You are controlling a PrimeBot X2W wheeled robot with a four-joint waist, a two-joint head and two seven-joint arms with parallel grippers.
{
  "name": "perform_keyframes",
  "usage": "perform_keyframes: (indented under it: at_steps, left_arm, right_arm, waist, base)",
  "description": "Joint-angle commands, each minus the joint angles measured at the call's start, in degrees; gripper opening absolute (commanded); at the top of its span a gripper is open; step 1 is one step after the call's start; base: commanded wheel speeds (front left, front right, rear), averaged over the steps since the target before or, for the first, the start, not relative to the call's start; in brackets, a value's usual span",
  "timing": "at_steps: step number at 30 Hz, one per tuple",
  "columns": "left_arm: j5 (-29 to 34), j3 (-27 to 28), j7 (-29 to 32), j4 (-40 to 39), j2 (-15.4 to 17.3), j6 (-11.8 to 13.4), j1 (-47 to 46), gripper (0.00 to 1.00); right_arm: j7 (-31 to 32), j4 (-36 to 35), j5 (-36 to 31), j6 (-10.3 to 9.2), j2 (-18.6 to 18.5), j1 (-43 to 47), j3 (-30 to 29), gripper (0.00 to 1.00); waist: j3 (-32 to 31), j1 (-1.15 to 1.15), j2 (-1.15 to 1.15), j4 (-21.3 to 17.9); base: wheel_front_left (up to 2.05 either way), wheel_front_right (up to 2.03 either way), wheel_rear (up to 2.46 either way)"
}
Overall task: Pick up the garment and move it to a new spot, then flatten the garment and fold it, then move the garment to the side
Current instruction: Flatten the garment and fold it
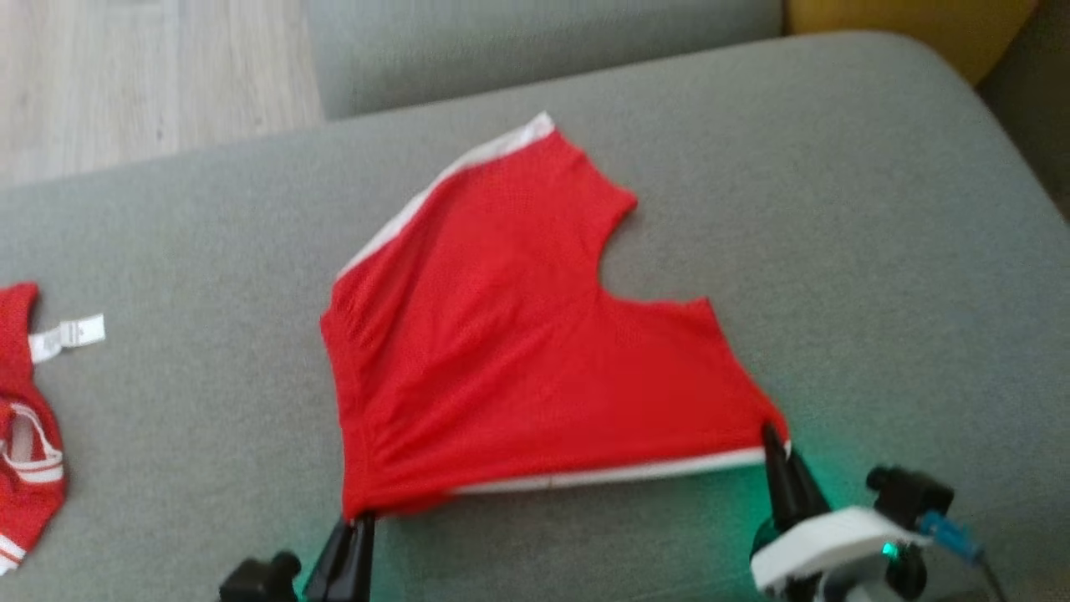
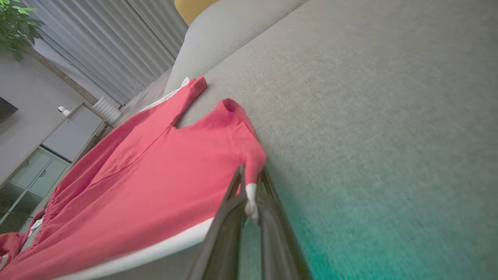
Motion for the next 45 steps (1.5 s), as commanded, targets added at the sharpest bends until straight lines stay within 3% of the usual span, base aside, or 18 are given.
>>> perform_keyframes:
  at_steps: [1, 13, 24, 34, 45]
  left_arm:
    - [-0.2, 2.4, -0.3, -2.2, 0.5, 0.1, 0.5, 0.0]
    - [1.0, 2.2, -0.3, -6.1, 0.2, 0.1, 2.9, 0.0]
    - [0.0, -0.6, -0.3, -8.5, 1.9, 0.1, -11.3, 0.0]
    - [-1.9, -2.7, -0.3, -5.1, 1.6, 0.1, -26.3, 0.0]
    - [-5.9, -6.3, -0.3, 1.4, -1.8, 0.1, -33.6, 0.0]
  right_arm:
    - [-0.4, -1.9, 0.5, -0.05, -0.6, 0.4, 2.1, 0.0]
    - [-0.4, -6.2, 2.3, -0.05, -1.8, 0.2, 1.8, 0.0]
    - [-0.4, -5.1, 1.3, -0.05, -0.9, -15.1, -2.1, 0.0]
    - [-0.4, 3.5, -0.9, -0.05, -0.5, -33.8, -0.4, 0.0]
    - [-0.4, 19.1, -8.0, -0.05, -1.1, -50.9, 0.5, 0.0]
  waist:
    - [-1.9, 0.02, 0.0, -0.4]
    - [-1.4, 0.02, 0.0, 0.3]
    - [5.8, 0.02, 0.0, 2.5]
    - [13.7, 0.02, 0.0, 7.4]
    - [19.3, 0.02, 0.0, 15.1]
  base:
    - [0.0, 0.0, 0.0]
    - [0.0, 0.0, 0.0]
    - [0.0, 0.0, 0.0]
    - [0.0, 0.0, 0.0]
    - [0.0, 0.0, 0.0]
